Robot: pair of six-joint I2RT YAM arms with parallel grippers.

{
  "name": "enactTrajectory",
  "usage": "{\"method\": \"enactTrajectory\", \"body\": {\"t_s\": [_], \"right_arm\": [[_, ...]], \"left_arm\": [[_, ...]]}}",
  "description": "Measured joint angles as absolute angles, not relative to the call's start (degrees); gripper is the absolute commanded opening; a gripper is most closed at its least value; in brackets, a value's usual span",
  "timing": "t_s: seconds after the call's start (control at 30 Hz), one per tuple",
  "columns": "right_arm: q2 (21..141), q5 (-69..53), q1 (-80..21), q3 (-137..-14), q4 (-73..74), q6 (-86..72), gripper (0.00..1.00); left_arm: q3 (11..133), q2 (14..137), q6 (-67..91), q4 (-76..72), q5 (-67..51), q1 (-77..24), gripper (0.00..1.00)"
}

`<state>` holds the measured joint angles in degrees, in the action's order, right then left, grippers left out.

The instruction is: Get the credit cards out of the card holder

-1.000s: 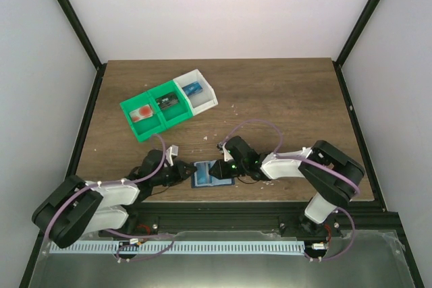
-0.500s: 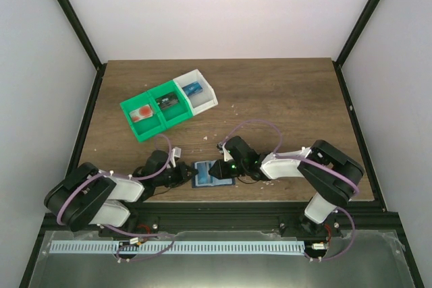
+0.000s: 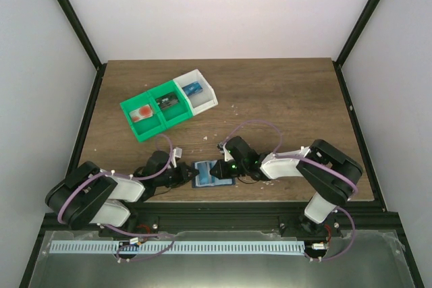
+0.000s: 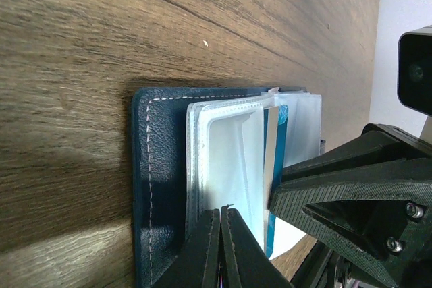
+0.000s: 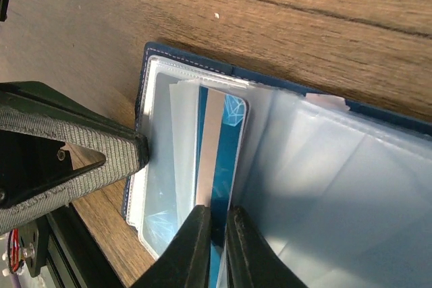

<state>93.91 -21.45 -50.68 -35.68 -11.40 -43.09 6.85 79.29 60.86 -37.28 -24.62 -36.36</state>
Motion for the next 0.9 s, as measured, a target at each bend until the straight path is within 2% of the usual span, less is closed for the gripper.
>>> {"method": "enactTrajectory", "body": {"t_s": [0.2, 0.9], "right_arm": [[93.84, -21.8, -50.28, -35.35, -12.23, -43.55, 0.02], [92.18, -23.24, -48.23, -32.6, -14.68, -45.12, 0.03]], "left_arm": [[6.85, 79.29, 60.84, -37.26, -24.29, -36.42, 0.04], [6.98, 79.24, 59.75, -36.88, -23.49, -36.58, 0.04]]}}
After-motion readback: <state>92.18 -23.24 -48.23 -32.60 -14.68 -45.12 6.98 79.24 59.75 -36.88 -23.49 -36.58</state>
